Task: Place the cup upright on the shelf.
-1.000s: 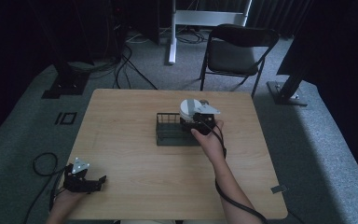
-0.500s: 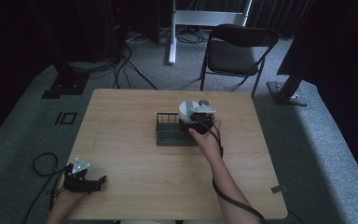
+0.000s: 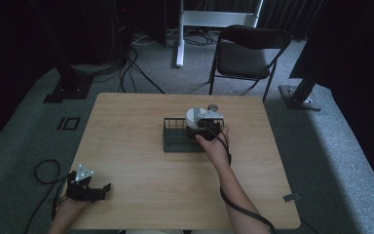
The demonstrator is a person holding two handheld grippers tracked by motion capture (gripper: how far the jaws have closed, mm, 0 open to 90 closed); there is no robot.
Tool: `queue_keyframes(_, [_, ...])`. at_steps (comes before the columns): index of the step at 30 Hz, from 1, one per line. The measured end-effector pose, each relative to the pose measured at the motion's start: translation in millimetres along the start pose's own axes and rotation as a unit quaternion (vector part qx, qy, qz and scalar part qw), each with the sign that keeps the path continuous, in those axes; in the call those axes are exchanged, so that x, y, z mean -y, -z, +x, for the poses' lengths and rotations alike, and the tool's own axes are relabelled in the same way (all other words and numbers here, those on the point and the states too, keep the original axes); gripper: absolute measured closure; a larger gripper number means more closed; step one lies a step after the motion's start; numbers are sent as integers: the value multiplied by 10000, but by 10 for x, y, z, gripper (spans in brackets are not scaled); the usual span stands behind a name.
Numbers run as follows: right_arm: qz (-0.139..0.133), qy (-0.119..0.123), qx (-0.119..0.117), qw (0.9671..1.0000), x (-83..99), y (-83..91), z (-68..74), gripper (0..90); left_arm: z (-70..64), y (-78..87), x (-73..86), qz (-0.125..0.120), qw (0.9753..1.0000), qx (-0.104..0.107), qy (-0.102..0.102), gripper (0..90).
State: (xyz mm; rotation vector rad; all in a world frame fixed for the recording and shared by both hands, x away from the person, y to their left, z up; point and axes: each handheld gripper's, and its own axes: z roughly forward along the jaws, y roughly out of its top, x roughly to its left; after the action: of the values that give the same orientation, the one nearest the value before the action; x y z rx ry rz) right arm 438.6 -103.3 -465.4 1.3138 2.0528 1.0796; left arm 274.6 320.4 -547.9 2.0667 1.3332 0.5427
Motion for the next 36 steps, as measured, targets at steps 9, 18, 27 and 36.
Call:
queue_keyframes(9, [-163,53,89,9998,69,11,35,183,0,0,0,1,10000,0,-1,5])
queue_keyframes(18, [-456,-20,-21,9990,163,8,-3,178,0,0,0,1,10000,0,-2,5])
queue_keyframes(27, [-682,191,-201,9973,225,31,-32,124,-1,0,0,1,10000,7,-8,5])
queue_keyframes(36, [-867,114,-291,9957,280,83,-68,121,-1,0,0,1,10000,7,-8,5])
